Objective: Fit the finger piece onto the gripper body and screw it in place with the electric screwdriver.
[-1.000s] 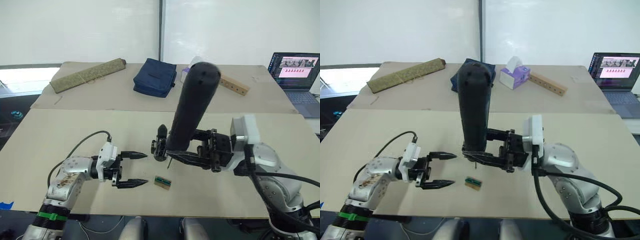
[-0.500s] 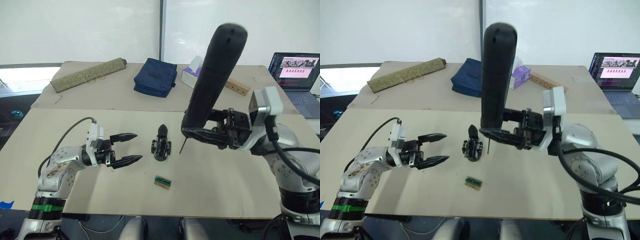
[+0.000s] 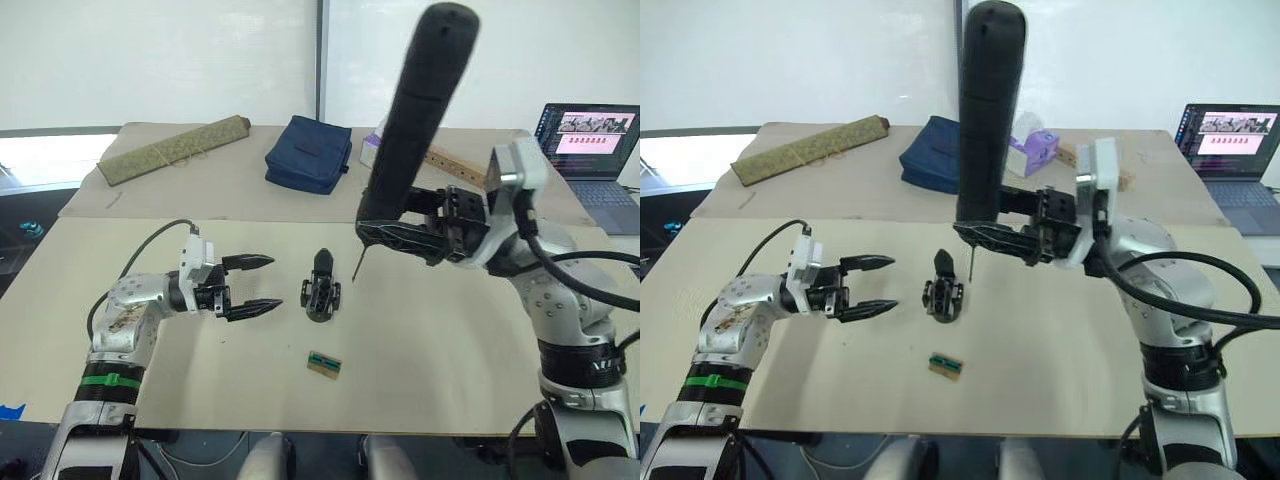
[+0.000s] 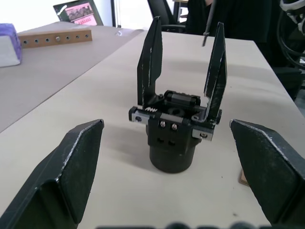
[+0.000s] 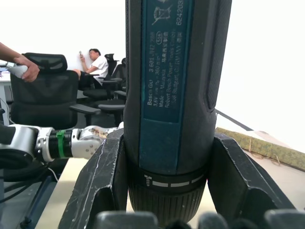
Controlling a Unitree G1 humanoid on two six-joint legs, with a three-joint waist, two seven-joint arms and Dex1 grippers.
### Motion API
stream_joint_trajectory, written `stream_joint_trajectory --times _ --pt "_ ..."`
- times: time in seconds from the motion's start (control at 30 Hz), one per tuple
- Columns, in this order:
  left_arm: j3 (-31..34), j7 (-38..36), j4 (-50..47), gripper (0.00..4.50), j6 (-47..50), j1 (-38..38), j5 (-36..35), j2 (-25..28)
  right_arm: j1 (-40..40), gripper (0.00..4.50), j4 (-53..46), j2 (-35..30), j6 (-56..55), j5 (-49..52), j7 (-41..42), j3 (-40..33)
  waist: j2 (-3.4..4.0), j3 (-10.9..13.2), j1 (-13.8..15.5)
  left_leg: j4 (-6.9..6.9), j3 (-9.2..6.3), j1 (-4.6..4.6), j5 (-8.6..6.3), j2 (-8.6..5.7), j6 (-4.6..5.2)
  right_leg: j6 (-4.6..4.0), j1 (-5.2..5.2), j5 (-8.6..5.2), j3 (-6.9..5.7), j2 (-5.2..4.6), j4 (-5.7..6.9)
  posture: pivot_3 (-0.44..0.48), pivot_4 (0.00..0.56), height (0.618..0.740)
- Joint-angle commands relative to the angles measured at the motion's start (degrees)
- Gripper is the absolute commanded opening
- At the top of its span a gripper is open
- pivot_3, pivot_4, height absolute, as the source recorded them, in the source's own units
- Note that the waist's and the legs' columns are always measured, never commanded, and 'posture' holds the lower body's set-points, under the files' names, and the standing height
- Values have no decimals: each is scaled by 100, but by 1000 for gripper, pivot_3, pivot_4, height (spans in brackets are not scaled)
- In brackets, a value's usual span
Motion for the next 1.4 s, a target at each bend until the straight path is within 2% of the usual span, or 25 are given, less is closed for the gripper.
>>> stream_joint_trajectory --times 0.03,0.37,0.53,1.4 --pt "-10 -54 56 4500 -145 -178 28 -117 -270 1902 -29 202 -215 -102 -76 -9 0 0 2 0 0 0 0 0 0 0 0 0 0 0 1 0 150 740" --pt "-111 124 -120 4500 -92 -58 76 -386 -514 1902 230 593 -280 -395 -30 128 0 0 1 8 0 -15 1 -5 -1 4 -24 3 2 -4 32 0 150 740" --pt "-227 183 -130 4500 -274 56 275 -450 -623 1902 376 792 -372 -591 37 256 0 0 -14 39 2 -56 5 -7 -8 3 -83 3 6 1 76 0 150 740" --pt "-352 573 -102 4500 -1071 547 760 -678 -484 1902 506 1174 -291 -947 146 592 0 0 -10 41 2 -56 6 -7 -10 1 -84 4 6 1 79 0 150 740"
